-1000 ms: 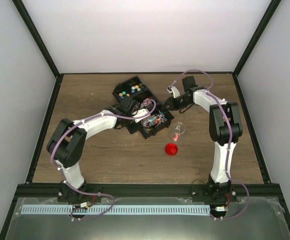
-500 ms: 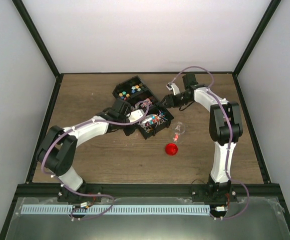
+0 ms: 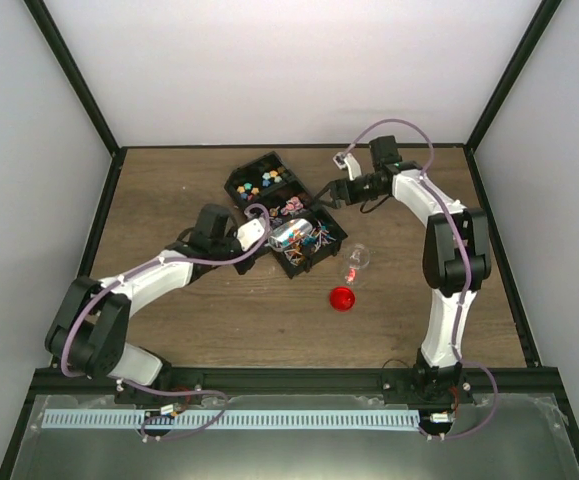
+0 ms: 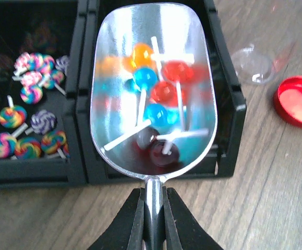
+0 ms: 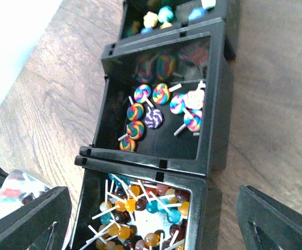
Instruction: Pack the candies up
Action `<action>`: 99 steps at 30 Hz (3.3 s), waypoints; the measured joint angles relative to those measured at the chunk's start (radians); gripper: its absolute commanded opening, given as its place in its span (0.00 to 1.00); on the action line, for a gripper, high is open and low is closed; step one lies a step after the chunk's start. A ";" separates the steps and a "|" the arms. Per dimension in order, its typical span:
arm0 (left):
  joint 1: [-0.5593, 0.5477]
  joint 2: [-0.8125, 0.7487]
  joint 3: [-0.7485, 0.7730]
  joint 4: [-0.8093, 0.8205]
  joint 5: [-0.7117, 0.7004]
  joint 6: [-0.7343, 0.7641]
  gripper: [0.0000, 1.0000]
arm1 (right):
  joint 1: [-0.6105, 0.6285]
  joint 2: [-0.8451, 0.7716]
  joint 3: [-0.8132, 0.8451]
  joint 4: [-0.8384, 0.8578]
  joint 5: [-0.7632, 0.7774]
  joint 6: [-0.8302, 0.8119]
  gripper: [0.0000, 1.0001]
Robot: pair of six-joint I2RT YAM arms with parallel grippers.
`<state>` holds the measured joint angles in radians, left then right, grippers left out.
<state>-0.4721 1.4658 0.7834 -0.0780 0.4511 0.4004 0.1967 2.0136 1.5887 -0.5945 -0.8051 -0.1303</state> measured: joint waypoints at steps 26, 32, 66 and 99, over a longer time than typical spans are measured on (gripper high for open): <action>-0.034 -0.093 0.332 -0.513 0.044 0.240 0.04 | -0.236 -0.319 -0.211 -0.258 -0.065 -0.259 0.85; -0.065 -0.052 0.446 -0.640 0.056 0.273 0.04 | -0.321 -0.305 -0.218 -0.355 -0.111 -0.322 0.80; -0.297 0.229 0.787 -0.874 -0.173 0.310 0.04 | -0.327 -0.325 -0.412 -0.464 -0.138 -0.397 0.61; -0.377 0.392 1.017 -1.058 -0.319 0.290 0.04 | -0.290 -0.327 -0.442 -0.456 -0.108 -0.412 0.60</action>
<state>-0.8490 1.8580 1.8008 -1.1362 0.1318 0.6899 -0.0937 1.6871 1.1469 -1.0504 -0.9127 -0.5426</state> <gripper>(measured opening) 0.096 0.603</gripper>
